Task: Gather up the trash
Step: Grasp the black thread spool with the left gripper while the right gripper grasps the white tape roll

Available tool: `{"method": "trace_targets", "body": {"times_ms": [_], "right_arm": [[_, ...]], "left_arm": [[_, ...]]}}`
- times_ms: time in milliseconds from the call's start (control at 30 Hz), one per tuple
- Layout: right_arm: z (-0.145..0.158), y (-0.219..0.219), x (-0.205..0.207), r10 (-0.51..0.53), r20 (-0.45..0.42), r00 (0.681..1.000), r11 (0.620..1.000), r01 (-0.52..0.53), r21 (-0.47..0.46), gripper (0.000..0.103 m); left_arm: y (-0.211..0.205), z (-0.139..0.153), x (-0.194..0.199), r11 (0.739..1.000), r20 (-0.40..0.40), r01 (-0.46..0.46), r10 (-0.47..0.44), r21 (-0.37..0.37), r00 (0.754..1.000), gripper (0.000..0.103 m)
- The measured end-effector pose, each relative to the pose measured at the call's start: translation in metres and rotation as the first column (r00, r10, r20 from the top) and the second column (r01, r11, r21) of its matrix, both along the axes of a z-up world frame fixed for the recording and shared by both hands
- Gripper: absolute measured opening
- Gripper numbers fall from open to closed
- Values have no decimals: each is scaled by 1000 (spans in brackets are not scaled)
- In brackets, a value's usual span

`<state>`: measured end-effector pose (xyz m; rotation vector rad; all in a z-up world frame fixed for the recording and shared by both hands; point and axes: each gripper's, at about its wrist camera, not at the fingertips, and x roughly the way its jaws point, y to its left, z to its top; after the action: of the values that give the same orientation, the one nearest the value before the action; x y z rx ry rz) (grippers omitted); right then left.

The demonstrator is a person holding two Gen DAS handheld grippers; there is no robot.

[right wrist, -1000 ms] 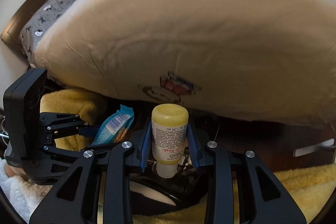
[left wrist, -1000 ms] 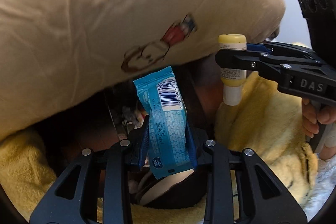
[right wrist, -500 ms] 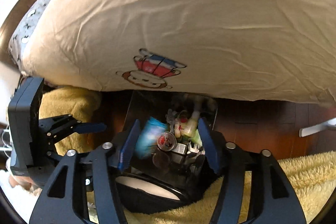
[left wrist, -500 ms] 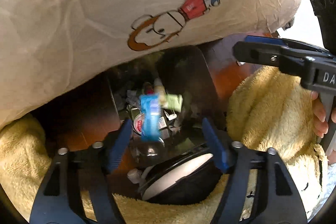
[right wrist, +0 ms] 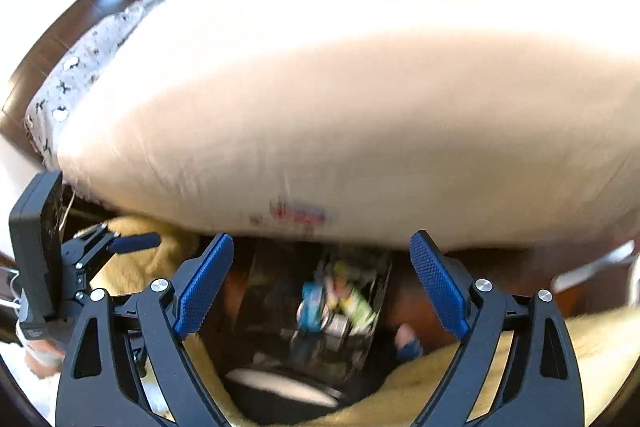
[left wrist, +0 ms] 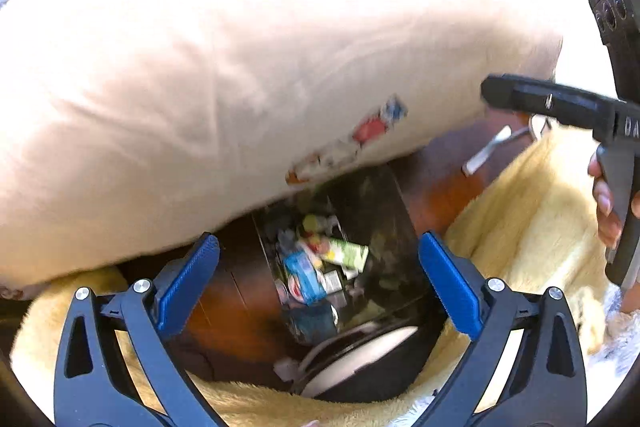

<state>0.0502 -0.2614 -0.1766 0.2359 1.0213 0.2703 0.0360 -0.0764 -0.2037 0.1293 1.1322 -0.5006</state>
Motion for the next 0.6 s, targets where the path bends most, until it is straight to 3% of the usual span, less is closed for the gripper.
{"method": "trace_targets", "body": {"times_ms": [100,233,600], "right_arm": [[39,-11,15,-27,116,993,998,33,-48,96],[69,-18,45,-41,208,977,995,60,-84,96],[92,-15,162,-41,280,959,983,89,-160,96]], "left_arm": [[6,25,9,1000,62,-20,21,-19,998,95],[12,56,29,998,139,-52,57,-43,989,95],[4,112,118,992,296,-126,119,4,948,95]]}}
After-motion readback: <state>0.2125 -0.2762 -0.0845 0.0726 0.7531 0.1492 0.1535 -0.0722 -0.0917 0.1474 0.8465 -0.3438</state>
